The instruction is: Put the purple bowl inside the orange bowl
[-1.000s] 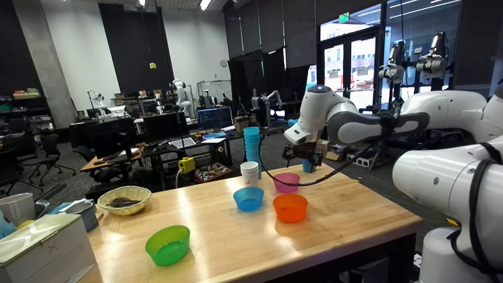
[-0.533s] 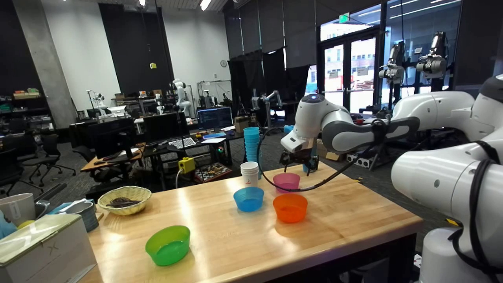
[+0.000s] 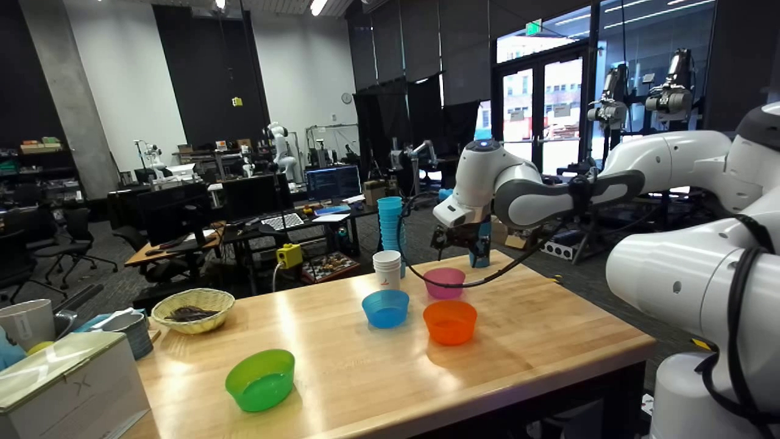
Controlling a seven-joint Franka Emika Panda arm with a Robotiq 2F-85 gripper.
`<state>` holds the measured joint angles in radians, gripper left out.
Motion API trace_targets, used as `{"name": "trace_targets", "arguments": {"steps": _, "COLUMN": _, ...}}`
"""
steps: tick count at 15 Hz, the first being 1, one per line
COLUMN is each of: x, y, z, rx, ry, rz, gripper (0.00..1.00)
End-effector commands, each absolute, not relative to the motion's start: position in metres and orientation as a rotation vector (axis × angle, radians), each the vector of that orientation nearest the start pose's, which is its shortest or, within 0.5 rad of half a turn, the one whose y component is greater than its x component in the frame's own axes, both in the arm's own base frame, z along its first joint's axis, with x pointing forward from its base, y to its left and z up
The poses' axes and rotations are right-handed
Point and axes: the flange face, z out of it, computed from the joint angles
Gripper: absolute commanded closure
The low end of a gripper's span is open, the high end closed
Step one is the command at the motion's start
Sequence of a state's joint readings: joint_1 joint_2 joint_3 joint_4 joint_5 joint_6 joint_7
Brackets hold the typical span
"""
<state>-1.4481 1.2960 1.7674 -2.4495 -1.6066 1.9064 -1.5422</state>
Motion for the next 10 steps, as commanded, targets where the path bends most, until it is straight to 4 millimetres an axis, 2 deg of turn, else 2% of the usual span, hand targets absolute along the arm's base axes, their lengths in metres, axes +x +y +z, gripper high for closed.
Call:
{"name": "trace_targets", "arguments": {"steps": 1, "x": 0.464, "y": 0.078, "z": 0.353, "rx": 0.675, "ry": 2.668, "rz": 0.177, "gripper": 0.00}}
{"name": "trace_targets", "arguments": {"steps": 10, "x": 0.471, "y": 0.078, "z": 0.336, "rx": 0.697, "ry": 2.676, "rz": 0.181, "gripper": 0.00}}
